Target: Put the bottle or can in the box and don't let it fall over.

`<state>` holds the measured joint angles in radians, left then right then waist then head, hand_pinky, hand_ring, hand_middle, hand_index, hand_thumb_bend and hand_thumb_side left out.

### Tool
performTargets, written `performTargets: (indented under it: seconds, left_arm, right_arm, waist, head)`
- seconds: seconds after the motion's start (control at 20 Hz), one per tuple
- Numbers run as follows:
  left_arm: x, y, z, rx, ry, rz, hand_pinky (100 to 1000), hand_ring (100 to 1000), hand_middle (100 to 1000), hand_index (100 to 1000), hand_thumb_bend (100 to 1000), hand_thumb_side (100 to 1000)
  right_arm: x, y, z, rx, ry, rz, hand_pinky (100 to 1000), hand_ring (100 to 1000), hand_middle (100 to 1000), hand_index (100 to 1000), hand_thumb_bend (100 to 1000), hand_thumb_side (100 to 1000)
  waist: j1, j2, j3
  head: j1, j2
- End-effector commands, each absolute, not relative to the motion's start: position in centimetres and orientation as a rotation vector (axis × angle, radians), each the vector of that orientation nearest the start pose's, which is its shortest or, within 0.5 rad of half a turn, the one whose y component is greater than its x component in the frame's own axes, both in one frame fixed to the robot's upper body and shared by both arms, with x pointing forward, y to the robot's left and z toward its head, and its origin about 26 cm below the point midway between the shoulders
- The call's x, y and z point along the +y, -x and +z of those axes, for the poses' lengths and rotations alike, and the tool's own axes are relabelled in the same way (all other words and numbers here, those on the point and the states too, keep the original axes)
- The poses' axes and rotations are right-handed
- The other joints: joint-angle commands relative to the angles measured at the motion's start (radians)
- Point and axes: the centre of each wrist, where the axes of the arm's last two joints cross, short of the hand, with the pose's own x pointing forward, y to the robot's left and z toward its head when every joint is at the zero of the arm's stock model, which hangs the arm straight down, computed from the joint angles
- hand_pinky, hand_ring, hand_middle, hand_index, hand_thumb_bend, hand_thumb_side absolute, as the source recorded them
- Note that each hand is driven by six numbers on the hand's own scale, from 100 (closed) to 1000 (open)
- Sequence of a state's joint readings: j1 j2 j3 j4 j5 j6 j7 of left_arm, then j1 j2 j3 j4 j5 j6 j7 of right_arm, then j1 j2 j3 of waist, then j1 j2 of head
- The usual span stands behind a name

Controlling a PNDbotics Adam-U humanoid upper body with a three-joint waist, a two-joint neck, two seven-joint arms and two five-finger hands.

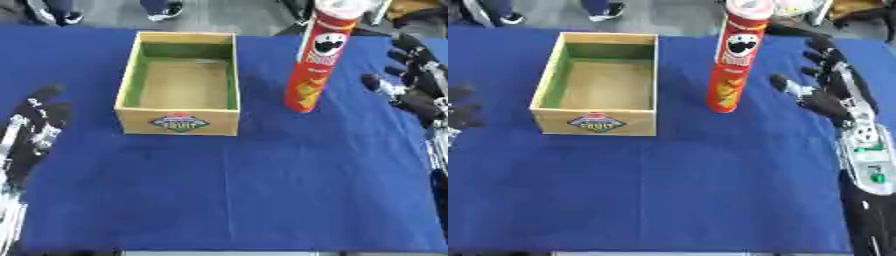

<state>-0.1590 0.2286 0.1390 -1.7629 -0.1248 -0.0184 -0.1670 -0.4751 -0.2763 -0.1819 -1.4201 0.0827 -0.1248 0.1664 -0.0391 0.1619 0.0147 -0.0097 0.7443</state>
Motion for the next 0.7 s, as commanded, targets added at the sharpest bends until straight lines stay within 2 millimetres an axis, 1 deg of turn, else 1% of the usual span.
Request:
performTargets:
  seconds: [0.05,0.7]
  left_arm:
    - [30.9,-30.8,11.0,-1.914,-0.267,-0.373,740,840,885,920,662,727]
    - [30.8,-30.8,11.0,-1.915,-0.261,-0.377,740,840,885,920,663,727]
  right_arm:
    - [-31.5,-39.1,13.7,-2.004,0.228,0.375,891,964,951,1000,730,353]
    - [-29.2,-40.9,14.4,-2.002,0.174,0.451,891,963,950,1000,734,349]
  waist:
    - [0.003,-0.019,0.002]
    - [0.005,-0.020,0.011]
  head:
    - [0.001,-0.001]
    - [-0.007,0.000]
